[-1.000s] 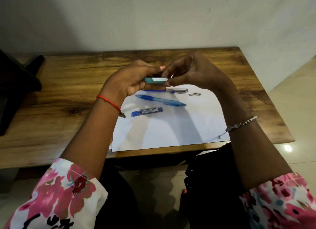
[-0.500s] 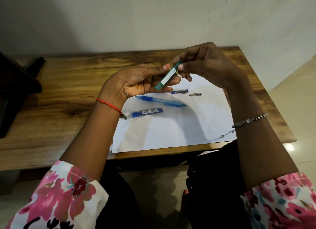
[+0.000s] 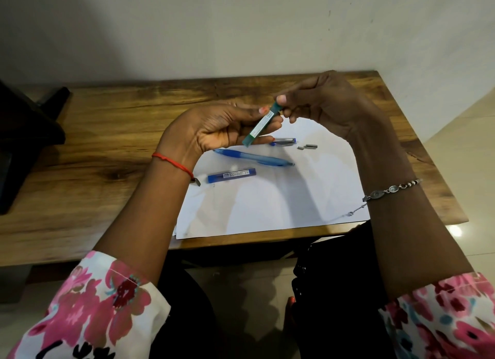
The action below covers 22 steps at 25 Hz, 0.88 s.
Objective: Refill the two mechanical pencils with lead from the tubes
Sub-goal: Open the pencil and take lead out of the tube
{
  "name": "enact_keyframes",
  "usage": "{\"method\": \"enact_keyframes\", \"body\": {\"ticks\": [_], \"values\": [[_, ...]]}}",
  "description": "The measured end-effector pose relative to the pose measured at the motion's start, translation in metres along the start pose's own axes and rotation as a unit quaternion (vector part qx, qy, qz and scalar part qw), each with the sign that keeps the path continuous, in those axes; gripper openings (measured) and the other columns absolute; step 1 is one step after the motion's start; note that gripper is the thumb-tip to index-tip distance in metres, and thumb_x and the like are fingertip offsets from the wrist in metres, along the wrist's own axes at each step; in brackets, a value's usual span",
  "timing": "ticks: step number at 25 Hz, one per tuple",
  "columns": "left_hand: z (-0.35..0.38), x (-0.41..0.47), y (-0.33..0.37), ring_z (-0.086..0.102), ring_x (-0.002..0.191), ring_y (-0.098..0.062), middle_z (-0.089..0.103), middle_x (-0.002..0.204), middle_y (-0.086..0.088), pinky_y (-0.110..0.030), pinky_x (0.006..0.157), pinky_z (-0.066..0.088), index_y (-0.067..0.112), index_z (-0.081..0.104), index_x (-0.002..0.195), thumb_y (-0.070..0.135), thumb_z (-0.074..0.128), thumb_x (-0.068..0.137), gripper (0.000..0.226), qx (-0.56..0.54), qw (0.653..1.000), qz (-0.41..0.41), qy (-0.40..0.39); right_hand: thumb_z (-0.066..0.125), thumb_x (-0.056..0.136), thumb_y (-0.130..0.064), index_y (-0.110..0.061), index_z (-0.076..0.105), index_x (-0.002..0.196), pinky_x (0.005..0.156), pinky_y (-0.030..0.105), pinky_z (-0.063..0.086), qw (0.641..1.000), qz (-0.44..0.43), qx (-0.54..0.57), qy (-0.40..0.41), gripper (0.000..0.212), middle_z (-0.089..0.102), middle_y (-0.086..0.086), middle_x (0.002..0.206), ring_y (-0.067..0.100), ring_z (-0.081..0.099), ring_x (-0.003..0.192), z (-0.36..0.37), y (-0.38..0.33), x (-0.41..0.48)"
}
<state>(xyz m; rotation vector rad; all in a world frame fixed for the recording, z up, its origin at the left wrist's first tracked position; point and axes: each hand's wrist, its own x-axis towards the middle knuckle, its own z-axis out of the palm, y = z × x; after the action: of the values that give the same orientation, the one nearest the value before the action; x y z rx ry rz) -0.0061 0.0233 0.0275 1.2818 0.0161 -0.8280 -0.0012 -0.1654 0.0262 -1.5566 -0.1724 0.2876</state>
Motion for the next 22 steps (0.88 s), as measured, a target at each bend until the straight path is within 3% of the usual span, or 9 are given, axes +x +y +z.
{"method": "enact_keyframes", "body": {"ticks": [4, 10, 13, 15, 19, 22], "values": [[0.0027, 0.0003, 0.0006, 0.070, 0.060, -0.010, 0.073, 0.066, -0.005, -0.024, 0.057, 0.057, 0.001, 0.068, 0.081, 0.004, 0.044, 0.092, 0.027, -0.012, 1.000, -0.012, 0.013, 0.059, 0.078, 0.011, -0.005, 0.074, 0.057, 0.051, 0.017, 0.050, 0.998, 0.044, 0.026, 0.029, 0.030, 0.069, 0.006, 0.056, 0.011, 0.061, 0.047, 0.0022, -0.0010, 0.0007], [0.0013, -0.0019, 0.0008, 0.070, 0.059, -0.012, 0.073, 0.066, -0.007, -0.025, 0.057, 0.058, 0.001, 0.073, 0.066, 0.003, 0.044, 0.092, 0.039, -0.024, 0.999, -0.022, 0.023, 0.057, 0.084, 0.006, -0.003, 0.070, 0.061, 0.053, 0.016, 0.052, 0.986, 0.075, 0.103, 0.103, 0.028, 0.067, 0.005, 0.055, 0.010, 0.062, 0.047, -0.0043, -0.0051, -0.0019], [0.0025, -0.0017, 0.0011, 0.070, 0.060, -0.013, 0.073, 0.068, -0.009, -0.026, 0.057, 0.058, -0.001, 0.072, 0.071, 0.003, 0.044, 0.091, 0.035, -0.036, 0.998, -0.030, 0.030, 0.049, 0.089, 0.002, -0.001, 0.059, 0.074, 0.053, 0.018, 0.053, 0.981, 0.134, 0.123, 0.072, 0.019, 0.063, 0.010, 0.066, 0.012, 0.062, 0.051, 0.0025, -0.0051, -0.0029], [0.0033, -0.0031, 0.0013, 0.070, 0.059, -0.012, 0.073, 0.068, -0.009, -0.025, 0.057, 0.058, -0.003, 0.069, 0.076, 0.003, 0.044, 0.091, 0.030, -0.028, 0.998, -0.034, 0.036, 0.050, 0.090, -0.001, -0.001, 0.061, 0.078, 0.054, 0.017, 0.052, 0.982, 0.161, 0.090, 0.031, 0.016, 0.064, 0.010, 0.072, 0.011, 0.062, 0.053, 0.0046, -0.0054, -0.0034], [0.0041, -0.0047, 0.0029, 0.069, 0.056, -0.013, 0.072, 0.064, -0.011, -0.021, 0.055, 0.057, -0.002, 0.072, 0.059, 0.005, 0.046, 0.091, 0.042, -0.017, 0.998, -0.044, 0.047, 0.057, 0.086, 0.000, 0.002, 0.065, 0.084, 0.056, 0.014, 0.052, 0.987, 0.154, 0.038, 0.011, 0.008, 0.070, 0.003, 0.064, 0.007, 0.064, 0.057, 0.0019, -0.0042, -0.0057], [0.0044, -0.0040, 0.0036, 0.070, 0.058, -0.016, 0.072, 0.067, -0.015, -0.020, 0.055, 0.057, -0.005, 0.069, 0.067, 0.003, 0.049, 0.090, 0.031, -0.037, 0.996, -0.045, 0.066, 0.056, 0.085, 0.004, 0.005, 0.064, 0.088, 0.055, 0.013, 0.052, 0.985, 0.171, 0.033, 0.013, 0.008, 0.070, 0.002, 0.061, 0.006, 0.065, 0.055, 0.0026, -0.0026, -0.0048]]}}
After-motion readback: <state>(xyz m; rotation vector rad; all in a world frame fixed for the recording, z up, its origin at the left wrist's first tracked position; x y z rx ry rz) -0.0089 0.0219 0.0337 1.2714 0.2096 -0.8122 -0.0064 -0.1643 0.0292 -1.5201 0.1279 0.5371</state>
